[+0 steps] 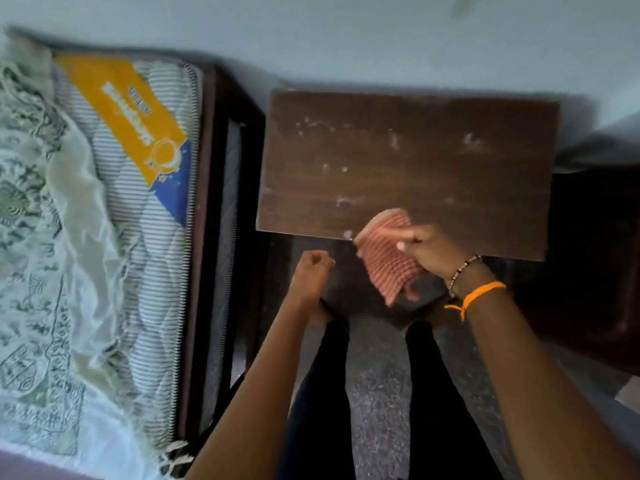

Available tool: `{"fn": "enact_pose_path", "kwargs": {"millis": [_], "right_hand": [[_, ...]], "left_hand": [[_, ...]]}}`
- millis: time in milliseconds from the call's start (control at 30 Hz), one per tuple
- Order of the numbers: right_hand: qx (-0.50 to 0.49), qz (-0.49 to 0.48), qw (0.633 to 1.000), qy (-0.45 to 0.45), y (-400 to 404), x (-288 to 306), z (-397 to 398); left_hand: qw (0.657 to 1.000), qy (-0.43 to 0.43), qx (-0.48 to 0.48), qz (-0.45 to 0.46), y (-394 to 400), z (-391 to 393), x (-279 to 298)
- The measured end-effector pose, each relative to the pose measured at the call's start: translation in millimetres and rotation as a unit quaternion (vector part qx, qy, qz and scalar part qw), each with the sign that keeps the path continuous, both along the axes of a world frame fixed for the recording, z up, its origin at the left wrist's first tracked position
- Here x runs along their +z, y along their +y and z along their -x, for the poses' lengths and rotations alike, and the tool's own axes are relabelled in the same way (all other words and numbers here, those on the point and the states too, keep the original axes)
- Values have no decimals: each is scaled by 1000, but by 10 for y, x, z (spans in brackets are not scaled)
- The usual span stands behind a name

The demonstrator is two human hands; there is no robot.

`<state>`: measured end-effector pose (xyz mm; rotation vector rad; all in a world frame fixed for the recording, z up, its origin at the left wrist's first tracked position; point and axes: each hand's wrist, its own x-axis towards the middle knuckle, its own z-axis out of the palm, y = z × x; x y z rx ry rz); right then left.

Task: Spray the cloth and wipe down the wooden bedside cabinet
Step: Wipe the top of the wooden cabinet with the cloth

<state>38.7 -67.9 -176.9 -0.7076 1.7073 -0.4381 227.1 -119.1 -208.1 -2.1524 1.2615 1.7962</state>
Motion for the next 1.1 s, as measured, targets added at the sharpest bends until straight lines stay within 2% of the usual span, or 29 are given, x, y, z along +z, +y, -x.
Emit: {"fn": "enact_pose_path", "kwargs": {"millis": [33, 100, 167, 200, 267, 333, 400, 500, 567, 700, 800, 867, 1000, 1100], "right_hand": [[40, 4, 996, 85, -167, -69, -98], [146, 7, 959, 244, -475, -154, -281], [198, 1, 919, 340, -685, -238, -468], [209, -6, 911, 356, -796, -322, -601], [232, -17, 919, 319, -1000, -586, -923], [254, -29, 940, 226, -1121, -854, -1227], [225, -29, 955, 191, -1177, -1038, -1388], [150, 24, 944, 293, -1150, -1223, -1444], [166, 47, 919, 355, -1108, -1368, -1384], [232, 62, 879, 412, -1072, -1809, -1303], [201, 42, 867, 454, -1078, -2032, -1434], [185, 59, 866, 461, -1203, -2069, -1616], [218, 132, 866, 430, -1589, -2122, -2058], [296, 184, 832, 432, -1672, -2141, -2267]], "left_hand": [[1000, -7, -12, 3, -74, -180, -99], [999, -20, -37, 6, -211, -483, -248], [998, -30, -56, 8, -299, -698, -352], [997, -37, -63, 6, -342, -794, -405], [995, -50, -82, 10, -432, -938, -532], [994, -48, -102, 14, -482, -1025, -660], [993, -43, -113, 17, -513, -1058, -737], [994, -47, -97, 24, -557, -1080, -831], [994, -48, -91, 40, -578, -1074, -877], [993, -22, -91, 67, -671, -1134, -1071], [992, 2, -103, 72, -765, -1230, -1225], [990, 18, -106, 89, -807, -1299, -1299], [986, 45, -119, 110, -826, -1394, -1380], [987, 37, -119, 104, -807, -1475, -1400]]}}
